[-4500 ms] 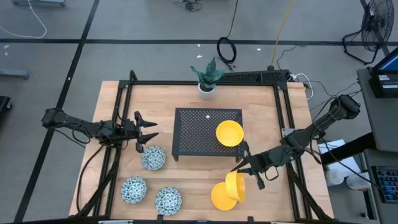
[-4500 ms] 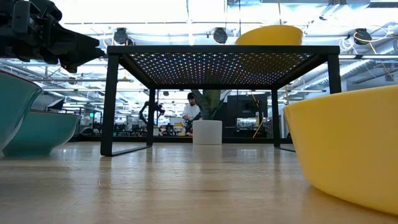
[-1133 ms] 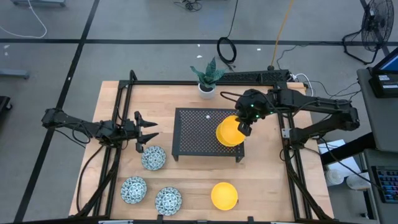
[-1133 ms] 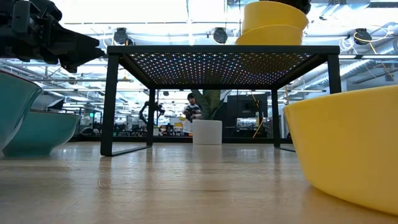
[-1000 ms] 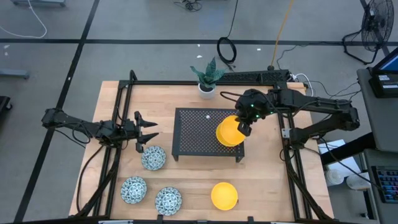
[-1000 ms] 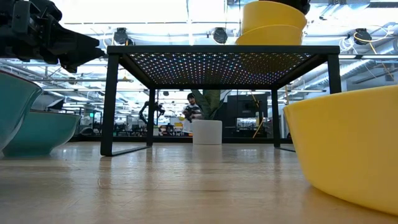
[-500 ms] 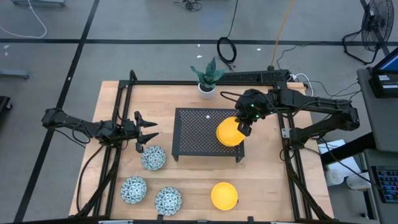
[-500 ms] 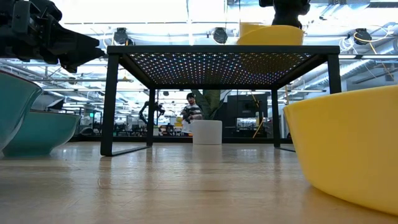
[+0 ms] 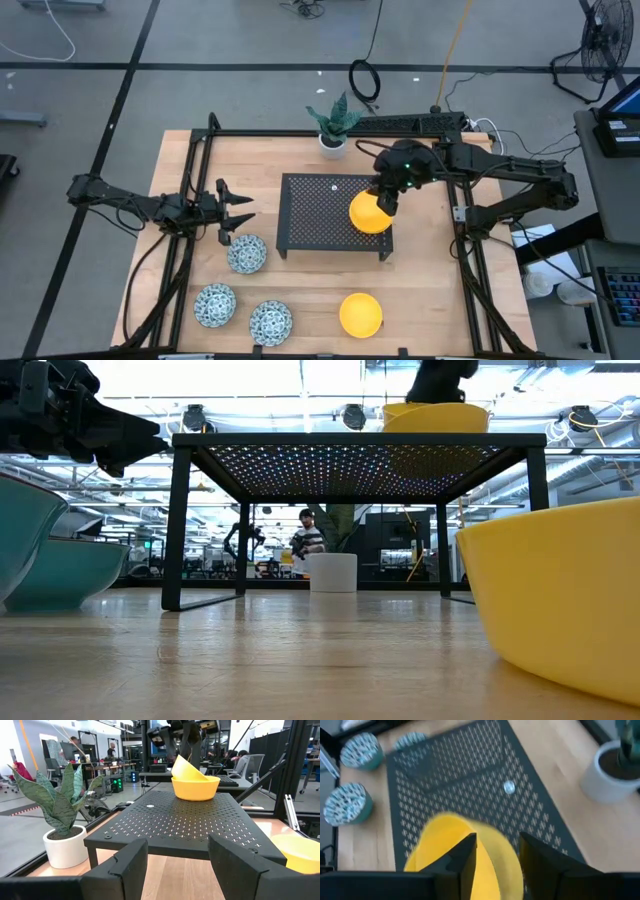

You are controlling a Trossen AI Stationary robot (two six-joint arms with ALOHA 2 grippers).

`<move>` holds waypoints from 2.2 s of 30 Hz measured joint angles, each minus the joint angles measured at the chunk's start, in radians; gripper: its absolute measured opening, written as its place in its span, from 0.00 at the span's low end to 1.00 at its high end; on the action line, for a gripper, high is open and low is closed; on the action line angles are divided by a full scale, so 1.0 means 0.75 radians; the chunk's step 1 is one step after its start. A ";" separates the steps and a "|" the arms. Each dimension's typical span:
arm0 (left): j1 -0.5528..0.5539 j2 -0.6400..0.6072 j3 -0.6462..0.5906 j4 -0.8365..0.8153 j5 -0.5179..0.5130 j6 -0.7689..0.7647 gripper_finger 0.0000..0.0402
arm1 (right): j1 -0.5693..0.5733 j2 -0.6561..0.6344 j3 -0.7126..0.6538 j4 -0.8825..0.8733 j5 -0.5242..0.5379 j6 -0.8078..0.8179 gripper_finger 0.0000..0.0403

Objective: Pick & Place Mini bowls
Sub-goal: Stack the right yellow bowl on the yellow bowl on the shelf, then stack the yellow bowl on the yellow bowls on the shelf

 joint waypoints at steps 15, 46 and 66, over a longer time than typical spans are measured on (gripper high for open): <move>0.000 0.000 0.000 0.000 0.000 0.000 0.53 | 0.098 -0.014 -0.050 0.127 0.000 -0.132 0.31; 0.000 0.000 0.000 0.001 0.000 0.000 0.53 | 0.357 -0.181 -0.211 0.600 -0.334 -0.057 0.29; 0.000 0.000 0.000 0.001 0.000 0.000 0.53 | 0.931 -0.126 -0.570 1.191 -0.150 -0.216 0.30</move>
